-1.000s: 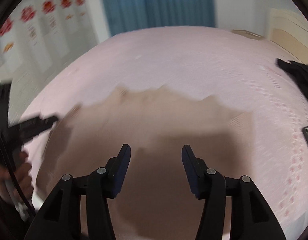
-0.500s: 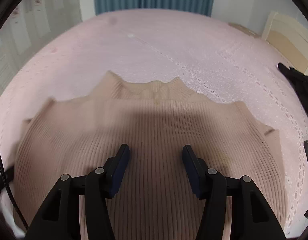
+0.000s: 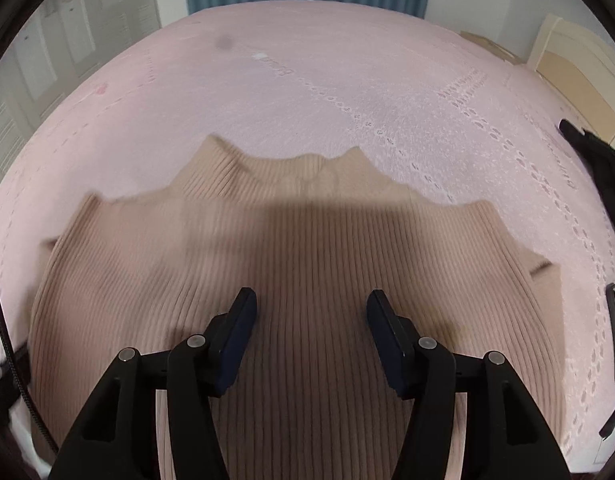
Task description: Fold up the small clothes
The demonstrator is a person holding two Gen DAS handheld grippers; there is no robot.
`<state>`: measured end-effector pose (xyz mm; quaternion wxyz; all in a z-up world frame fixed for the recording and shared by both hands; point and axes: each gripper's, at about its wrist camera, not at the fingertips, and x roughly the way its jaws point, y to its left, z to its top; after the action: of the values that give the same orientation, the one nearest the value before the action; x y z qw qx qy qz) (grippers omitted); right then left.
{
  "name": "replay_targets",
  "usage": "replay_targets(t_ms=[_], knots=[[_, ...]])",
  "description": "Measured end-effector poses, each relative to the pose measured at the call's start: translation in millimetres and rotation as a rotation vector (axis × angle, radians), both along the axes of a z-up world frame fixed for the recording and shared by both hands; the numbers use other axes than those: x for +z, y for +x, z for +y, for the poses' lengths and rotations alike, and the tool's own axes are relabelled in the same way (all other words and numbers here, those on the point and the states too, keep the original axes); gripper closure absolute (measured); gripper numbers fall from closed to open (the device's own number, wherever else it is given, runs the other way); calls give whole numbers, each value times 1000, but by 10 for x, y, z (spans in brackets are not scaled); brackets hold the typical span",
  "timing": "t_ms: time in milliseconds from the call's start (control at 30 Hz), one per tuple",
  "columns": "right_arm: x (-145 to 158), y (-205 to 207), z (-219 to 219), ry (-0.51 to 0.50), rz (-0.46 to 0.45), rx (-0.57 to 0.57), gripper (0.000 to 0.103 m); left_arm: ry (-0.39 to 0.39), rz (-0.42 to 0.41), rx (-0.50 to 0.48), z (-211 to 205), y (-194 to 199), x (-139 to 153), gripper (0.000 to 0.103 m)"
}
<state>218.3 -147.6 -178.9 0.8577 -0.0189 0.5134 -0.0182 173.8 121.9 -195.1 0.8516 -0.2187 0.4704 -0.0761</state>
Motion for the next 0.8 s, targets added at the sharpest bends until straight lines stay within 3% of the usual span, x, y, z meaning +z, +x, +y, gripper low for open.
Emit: replay_targets(t_ms=[167,300,400,600,800], knots=[[72,-400,58,-19,-32,20,47,-75,-42,-8,43,-136,68,54],[82,-703,88,-35,-60,39,47,-126,-77,-36,59,-289,113,47],[106,-912,93,-34,-76,53,47,-176,-51,-61,61,-388,62,45],[54,-1281,53,-7,-54,80,47,-154,8,-44,39,-568,-36,44],[50,-1623,-20,7,-83,130,47,-206,32,-26,62,-814,-125,44]])
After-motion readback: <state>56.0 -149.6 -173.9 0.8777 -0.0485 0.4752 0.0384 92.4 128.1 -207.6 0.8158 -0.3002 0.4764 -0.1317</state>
